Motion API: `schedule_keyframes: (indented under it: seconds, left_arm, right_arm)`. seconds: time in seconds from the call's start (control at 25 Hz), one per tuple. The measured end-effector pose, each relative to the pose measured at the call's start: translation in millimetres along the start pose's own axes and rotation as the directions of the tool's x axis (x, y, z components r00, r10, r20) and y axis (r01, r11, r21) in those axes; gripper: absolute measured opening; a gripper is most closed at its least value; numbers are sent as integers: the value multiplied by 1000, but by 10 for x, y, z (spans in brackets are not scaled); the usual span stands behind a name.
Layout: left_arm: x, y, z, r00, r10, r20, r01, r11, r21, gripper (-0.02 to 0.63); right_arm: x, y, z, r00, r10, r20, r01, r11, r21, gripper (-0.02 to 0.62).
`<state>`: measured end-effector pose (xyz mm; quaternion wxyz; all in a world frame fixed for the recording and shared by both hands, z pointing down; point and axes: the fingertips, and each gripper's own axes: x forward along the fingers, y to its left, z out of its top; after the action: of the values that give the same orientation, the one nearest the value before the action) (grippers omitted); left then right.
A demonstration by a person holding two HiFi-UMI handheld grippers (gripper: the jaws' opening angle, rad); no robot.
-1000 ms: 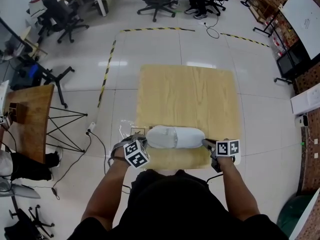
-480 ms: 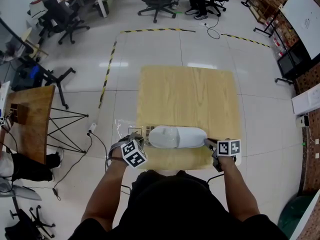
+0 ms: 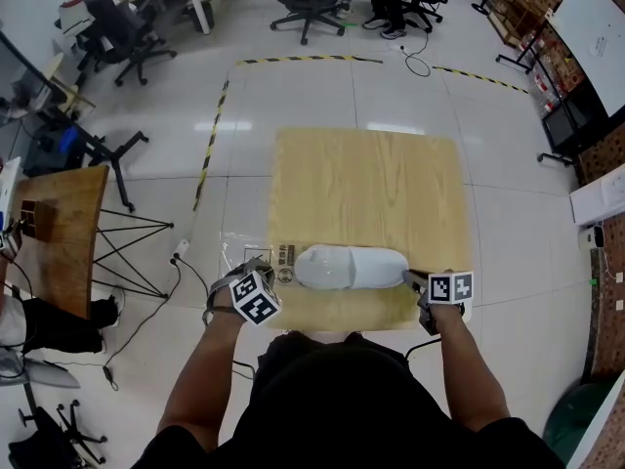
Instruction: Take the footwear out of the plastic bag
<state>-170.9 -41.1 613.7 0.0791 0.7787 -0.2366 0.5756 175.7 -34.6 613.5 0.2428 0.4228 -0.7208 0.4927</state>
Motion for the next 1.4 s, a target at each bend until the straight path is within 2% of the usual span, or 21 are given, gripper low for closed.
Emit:
schedule_keyframes:
  seconds: [0.2,0.52,0.72,1.4]
  left_arm:
    - [-3,79,-142,999,30,-22,-30,999,-11,20]
    - [-13,100,-238,999,24,-31,-26,999,-48,20]
    - [-26,203,-314,998,45,-44,-48,997,-58,18]
    - [-66,441,-631,993,86,-86,-92,994,-65,15]
  right_arm:
    - [-10,-25,-11,1000,-4,-1,4,1000,-2,46]
    - [-20,-48,7,1000,-14,0,14,1000,-4,46]
    - [-21,-46,38,1000,-19,0,19,1000,-8,46]
    - [30,-29,34,1000,-29,-1,29,1000,-10,48]
